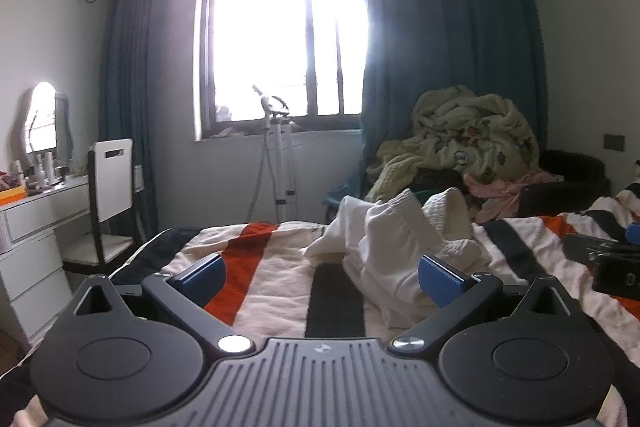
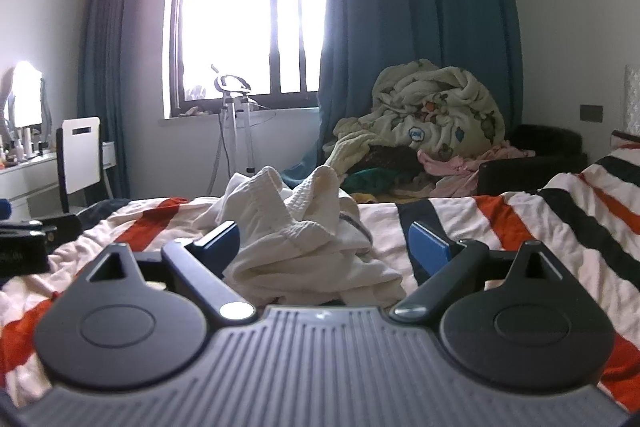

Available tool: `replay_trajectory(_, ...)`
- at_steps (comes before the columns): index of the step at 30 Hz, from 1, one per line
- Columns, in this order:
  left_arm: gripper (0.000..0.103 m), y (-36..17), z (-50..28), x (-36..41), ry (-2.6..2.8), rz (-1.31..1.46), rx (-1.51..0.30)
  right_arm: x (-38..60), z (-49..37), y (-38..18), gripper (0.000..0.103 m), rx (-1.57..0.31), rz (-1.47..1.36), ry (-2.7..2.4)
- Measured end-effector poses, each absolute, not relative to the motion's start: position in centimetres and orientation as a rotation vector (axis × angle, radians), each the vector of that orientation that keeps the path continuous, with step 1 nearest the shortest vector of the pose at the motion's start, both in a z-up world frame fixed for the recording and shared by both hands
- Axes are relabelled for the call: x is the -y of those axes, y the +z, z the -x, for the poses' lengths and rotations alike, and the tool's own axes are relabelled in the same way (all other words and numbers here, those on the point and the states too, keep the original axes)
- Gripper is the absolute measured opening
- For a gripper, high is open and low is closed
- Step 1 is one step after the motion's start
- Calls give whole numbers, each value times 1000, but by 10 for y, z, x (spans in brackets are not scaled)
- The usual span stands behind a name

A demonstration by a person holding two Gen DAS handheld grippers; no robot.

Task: Fold clothes
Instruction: 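Move both grippers toward the crumpled white sweatpants on the bed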

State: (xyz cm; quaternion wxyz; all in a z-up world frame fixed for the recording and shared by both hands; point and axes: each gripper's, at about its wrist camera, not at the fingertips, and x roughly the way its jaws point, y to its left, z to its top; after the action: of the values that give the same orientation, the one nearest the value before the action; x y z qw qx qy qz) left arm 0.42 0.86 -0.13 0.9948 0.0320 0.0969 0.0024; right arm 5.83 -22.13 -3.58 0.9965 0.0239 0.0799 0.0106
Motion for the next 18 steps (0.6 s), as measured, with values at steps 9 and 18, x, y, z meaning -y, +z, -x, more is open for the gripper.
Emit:
replay_trajectory(9,103,-14,-15,-7,45,-90,-201,220,-53,-24,93,-134,-21,3)
replay_trajectory(18,103,-26,-27,-23,39,42,-247,223,-47,-26,93,-62,-85,-53)
